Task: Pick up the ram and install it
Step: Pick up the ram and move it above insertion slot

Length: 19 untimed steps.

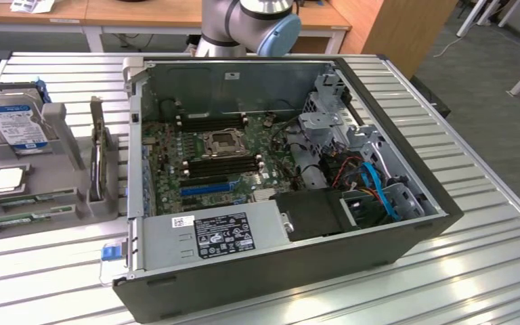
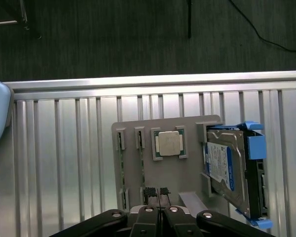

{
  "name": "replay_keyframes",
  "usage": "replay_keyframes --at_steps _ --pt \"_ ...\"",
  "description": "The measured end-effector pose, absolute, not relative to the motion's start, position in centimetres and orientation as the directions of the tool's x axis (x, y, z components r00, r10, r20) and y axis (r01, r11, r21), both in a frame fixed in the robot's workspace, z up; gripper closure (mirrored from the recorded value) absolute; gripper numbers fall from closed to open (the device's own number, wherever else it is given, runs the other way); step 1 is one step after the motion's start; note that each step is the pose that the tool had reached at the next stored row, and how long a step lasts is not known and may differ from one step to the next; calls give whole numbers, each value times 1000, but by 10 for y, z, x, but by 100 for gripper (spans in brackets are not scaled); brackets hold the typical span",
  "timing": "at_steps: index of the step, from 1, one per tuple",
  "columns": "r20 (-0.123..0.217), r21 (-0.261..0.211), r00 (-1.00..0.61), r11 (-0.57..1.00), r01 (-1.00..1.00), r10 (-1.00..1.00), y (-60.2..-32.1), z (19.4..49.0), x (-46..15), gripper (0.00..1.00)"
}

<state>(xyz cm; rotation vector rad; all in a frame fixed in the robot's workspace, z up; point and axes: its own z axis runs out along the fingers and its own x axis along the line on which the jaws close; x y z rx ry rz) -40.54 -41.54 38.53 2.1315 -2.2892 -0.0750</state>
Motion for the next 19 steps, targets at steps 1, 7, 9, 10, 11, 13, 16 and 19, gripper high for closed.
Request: replay_keyframes --at_steps 1,7,9,10,11,13,16,19 --pt "-23 44 -72 71 -997 -997 -415 385 -405 90" --pt "-23 44 -72 71 -997 -997 -415 381 -405 90" --pt "-23 44 -72 71 -997 -997 -415 378 -405 90" --pt "-23 44 -72 71 -997 -997 -415 377 -405 90" --pt "-23 44 -72 71 -997 -997 -415 376 -405 90" --pt "-23 44 -72 71 -997 -997 -415 374 -405 90" --pt "-23 44 -72 71 -997 -997 -415 371 -405 90" --pt "-23 44 -72 71 -997 -997 -415 369 -405 90"
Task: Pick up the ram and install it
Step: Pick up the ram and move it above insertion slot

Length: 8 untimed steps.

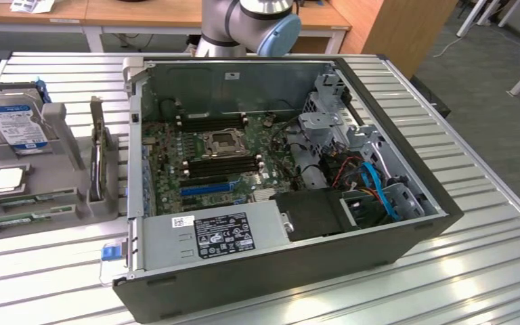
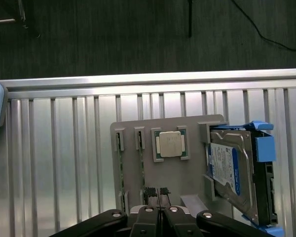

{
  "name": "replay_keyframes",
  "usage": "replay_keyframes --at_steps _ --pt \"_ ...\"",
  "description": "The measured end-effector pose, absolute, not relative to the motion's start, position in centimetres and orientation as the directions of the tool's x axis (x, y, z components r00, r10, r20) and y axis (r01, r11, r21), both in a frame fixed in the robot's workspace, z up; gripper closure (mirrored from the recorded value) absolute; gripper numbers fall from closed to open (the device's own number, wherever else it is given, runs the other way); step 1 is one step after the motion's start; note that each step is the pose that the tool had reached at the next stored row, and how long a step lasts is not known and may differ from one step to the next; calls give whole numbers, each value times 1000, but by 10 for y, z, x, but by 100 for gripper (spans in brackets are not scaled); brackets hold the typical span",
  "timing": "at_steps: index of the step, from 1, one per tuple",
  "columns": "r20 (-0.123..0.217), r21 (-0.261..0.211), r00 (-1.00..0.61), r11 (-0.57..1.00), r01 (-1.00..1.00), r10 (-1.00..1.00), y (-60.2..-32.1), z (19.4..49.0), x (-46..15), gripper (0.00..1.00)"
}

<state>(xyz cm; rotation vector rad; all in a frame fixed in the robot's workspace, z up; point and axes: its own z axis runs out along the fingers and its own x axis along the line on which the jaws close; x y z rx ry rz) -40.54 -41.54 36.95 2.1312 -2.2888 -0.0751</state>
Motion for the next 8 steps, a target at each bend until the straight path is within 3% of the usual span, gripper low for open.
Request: replay_keyframes --at_steps 8 --pt "-23 44 -72 71 -997 -997 -415 369 -405 90"
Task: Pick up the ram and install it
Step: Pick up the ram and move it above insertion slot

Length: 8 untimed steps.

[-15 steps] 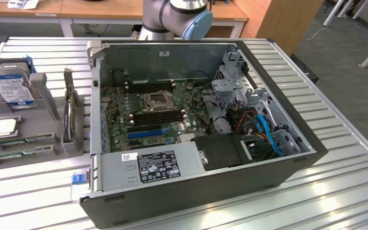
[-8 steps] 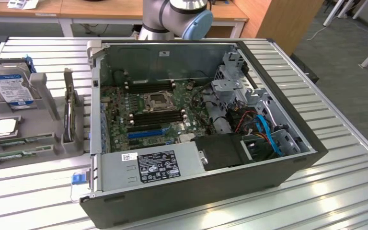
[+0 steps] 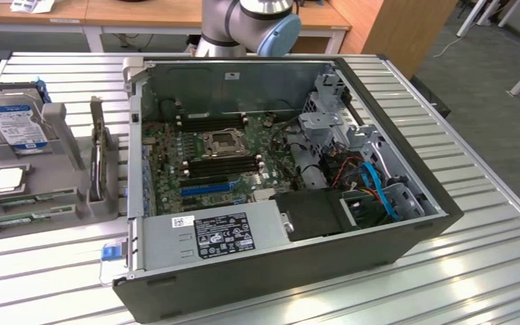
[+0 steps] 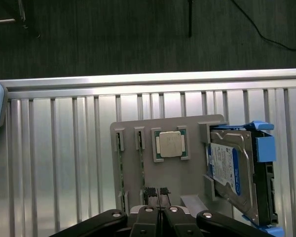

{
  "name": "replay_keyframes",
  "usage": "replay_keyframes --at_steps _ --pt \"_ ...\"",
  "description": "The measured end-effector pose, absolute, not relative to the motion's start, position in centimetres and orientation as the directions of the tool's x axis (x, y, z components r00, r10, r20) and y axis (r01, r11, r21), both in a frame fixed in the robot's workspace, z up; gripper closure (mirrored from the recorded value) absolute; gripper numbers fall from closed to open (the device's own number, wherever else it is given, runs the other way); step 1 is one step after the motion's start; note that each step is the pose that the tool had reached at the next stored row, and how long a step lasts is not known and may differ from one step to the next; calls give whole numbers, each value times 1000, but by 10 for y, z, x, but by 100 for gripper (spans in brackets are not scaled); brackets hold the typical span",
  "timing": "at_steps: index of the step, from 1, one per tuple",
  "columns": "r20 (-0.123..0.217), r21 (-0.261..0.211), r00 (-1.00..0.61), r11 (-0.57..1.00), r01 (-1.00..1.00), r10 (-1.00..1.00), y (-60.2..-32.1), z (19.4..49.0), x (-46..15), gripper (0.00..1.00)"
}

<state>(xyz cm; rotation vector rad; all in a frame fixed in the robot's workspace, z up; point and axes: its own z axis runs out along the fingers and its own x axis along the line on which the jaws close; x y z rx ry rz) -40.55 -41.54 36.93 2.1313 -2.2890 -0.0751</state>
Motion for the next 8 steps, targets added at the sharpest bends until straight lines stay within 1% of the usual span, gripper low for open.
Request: replay_keyframes --at_steps 4,5,8 --pt "-23 44 -72 71 -997 -997 -415 369 -405 89" --pt "-23 44 -72 71 -997 -997 -415 369 -405 76" --pt "-23 44 -72 71 -997 -997 -415 369 -405 76"
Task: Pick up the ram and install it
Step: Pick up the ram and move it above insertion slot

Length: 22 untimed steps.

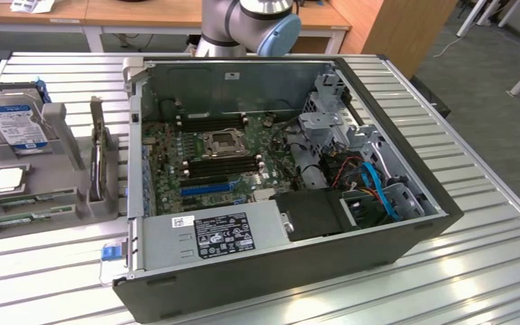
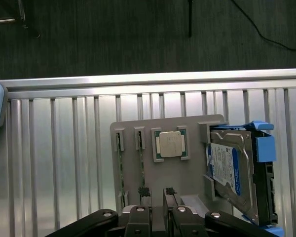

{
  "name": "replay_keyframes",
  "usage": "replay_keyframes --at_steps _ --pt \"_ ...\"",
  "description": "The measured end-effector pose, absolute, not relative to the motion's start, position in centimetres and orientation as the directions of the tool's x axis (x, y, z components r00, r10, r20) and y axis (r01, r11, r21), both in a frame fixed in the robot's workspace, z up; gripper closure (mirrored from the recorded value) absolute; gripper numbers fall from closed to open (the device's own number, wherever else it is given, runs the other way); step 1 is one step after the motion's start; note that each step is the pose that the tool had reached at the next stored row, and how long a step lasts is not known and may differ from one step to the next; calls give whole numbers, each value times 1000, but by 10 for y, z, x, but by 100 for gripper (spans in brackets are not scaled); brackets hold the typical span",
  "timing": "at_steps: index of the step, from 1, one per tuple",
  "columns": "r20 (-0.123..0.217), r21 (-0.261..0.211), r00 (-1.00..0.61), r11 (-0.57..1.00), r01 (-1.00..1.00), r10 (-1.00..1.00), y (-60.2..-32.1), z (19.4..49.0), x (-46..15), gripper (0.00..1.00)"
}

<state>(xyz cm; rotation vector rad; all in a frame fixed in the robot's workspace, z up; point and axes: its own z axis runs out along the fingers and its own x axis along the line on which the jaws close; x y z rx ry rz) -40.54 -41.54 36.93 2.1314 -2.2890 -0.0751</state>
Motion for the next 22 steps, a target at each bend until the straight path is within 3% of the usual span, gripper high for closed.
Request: replay_keyframes --at_steps 12,14,15,22 --pt "-23 44 -72 71 -997 -997 -415 369 -405 76" --pt "-23 44 -72 71 -997 -997 -415 369 -405 75" --pt "-23 44 -72 71 -997 -997 -415 369 -405 69" --pt "-29 44 -72 71 -997 -997 -415 366 -406 69"
